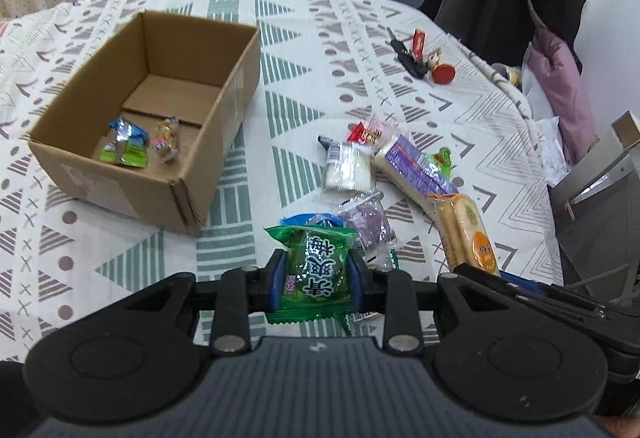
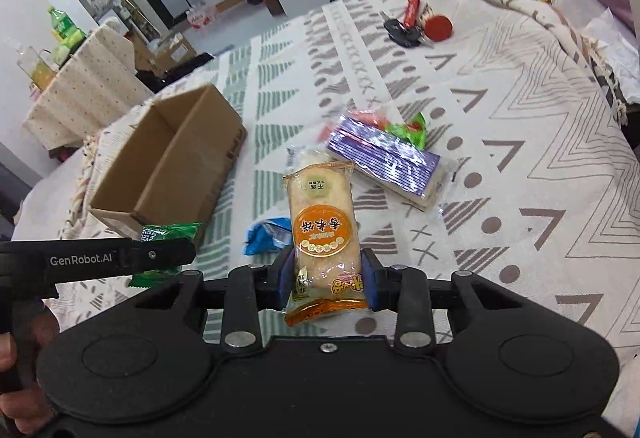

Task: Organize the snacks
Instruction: 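Carry the green packet into the box with the left gripper while the right carries the bread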

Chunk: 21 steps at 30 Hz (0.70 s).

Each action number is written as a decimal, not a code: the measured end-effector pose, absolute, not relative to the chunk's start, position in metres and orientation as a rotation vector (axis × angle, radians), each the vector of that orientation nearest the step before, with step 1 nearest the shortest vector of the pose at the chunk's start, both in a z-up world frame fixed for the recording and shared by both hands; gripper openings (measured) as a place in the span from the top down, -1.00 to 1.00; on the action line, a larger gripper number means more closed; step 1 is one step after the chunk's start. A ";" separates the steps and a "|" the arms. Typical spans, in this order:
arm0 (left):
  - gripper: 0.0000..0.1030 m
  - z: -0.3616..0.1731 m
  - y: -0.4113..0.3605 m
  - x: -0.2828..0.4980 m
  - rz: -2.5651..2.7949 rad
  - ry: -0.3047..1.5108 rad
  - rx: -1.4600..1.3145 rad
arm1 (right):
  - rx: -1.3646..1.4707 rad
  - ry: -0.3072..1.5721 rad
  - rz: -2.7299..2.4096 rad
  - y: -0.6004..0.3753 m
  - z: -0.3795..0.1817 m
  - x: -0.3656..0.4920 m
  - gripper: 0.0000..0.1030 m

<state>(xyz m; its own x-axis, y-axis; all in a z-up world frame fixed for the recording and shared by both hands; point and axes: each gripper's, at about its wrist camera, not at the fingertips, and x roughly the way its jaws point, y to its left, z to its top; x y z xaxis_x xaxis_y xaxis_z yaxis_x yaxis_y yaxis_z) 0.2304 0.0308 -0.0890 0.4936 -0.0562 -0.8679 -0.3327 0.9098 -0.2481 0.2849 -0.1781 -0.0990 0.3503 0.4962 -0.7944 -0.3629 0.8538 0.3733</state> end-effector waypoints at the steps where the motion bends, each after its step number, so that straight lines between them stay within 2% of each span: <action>1: 0.41 -0.086 0.032 0.229 0.174 1.044 -0.415 | 0.143 1.072 0.561 -0.177 -0.096 0.283 0.35; 21: 0.41 -0.059 0.074 0.212 0.212 0.977 -0.436 | 0.141 1.022 0.610 -0.133 -0.073 0.273 0.35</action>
